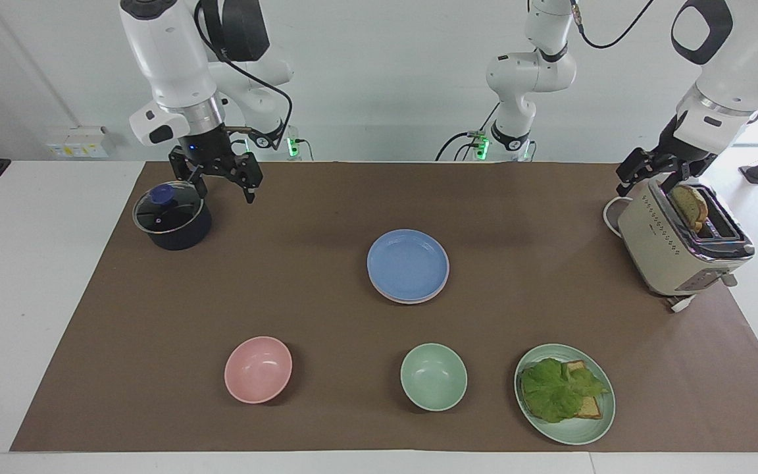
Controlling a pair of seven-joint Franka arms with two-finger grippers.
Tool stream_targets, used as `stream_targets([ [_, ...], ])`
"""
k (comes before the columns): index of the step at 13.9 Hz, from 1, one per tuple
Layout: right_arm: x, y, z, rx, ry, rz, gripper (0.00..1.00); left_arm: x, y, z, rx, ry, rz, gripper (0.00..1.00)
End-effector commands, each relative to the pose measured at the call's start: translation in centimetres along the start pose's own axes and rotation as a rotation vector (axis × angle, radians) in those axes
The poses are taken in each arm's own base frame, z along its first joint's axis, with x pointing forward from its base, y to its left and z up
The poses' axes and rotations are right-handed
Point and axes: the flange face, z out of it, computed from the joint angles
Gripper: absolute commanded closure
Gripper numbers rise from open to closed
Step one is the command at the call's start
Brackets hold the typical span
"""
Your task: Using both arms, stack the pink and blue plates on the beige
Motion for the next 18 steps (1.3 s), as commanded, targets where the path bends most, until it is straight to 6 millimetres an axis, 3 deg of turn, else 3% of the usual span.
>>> stream_targets([
  [1, -0.1, 2.4, -1.4, -0.003, -0.01, -0.011, 0.0, -0.3, -0.1, -0.2, 0.016, -0.01, 0.004, 0.0],
  [6, -1.6, 2.8, -1.0, 0.004, -0.018, -0.005, 0.0, -0.3, -0.1, -0.2, 0.016, -0.008, 0.004, 0.0],
  [9, -1.7, 3.1, -1.3, -0.016, -0.018, -0.052, 0.0, -0.3, -0.1, -0.2, 0.016, -0.008, 0.004, 0.0],
  [11, -1.6, 4.6, -1.3, -0.013, -0.015, -0.11, 0.0, -0.3, -0.1, -0.2, 0.016, -0.008, 0.004, 0.0],
  [18, -1.8, 4.6, -1.2, -0.013, -0.025, -0.106, 0.0, -0.3, -0.1, -0.2, 0.016, -0.008, 0.004, 0.0],
])
